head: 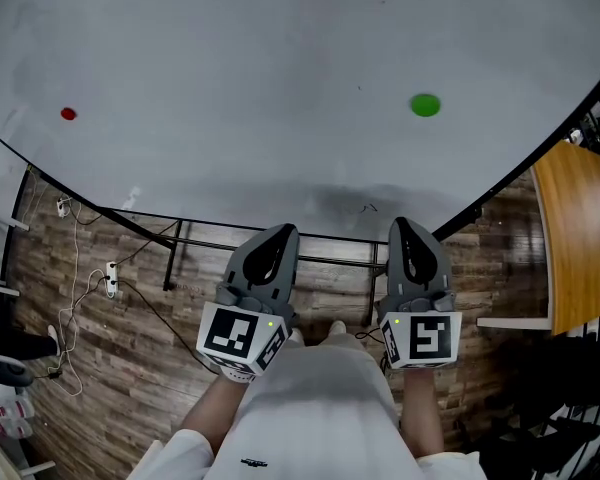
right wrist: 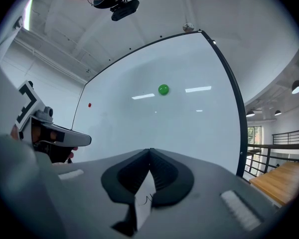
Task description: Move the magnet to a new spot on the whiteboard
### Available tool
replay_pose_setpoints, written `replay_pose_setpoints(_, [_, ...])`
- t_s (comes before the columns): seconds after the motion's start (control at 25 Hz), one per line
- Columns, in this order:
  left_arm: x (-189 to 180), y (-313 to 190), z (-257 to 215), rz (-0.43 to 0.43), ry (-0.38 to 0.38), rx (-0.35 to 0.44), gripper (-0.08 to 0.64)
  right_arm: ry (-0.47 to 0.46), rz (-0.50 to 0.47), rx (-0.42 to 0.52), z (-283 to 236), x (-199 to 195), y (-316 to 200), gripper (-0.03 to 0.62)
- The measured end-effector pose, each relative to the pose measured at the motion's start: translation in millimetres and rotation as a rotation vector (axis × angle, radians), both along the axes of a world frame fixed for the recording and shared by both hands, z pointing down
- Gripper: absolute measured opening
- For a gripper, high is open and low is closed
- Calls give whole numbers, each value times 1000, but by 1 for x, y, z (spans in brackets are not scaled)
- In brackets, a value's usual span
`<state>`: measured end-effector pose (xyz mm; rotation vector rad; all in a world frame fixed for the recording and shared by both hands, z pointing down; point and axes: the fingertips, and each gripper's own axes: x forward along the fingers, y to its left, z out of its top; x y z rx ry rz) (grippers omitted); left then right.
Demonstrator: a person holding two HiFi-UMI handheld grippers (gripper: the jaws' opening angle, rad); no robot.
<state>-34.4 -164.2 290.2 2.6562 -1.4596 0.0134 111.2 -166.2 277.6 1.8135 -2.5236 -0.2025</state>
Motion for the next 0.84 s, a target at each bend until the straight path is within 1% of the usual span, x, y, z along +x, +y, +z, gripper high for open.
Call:
replay_pose_setpoints(0.28, [3,-4,4,1,9,-7,6,-19,7,-2,2,4,-7,9])
replay_pose_setpoints(0.56, [13,-5,10,20,23,-29,6,-3,7,-5,5,8,-10,11])
replay_pose_setpoints(0.68, [15,-4,11,15,27,-29,6,-10,7,-2,3,9,-9,10])
replay_pose_setpoints(0.84, [14,-5,6,9,28,-19,6,3,4,2,-1,10,-8,11])
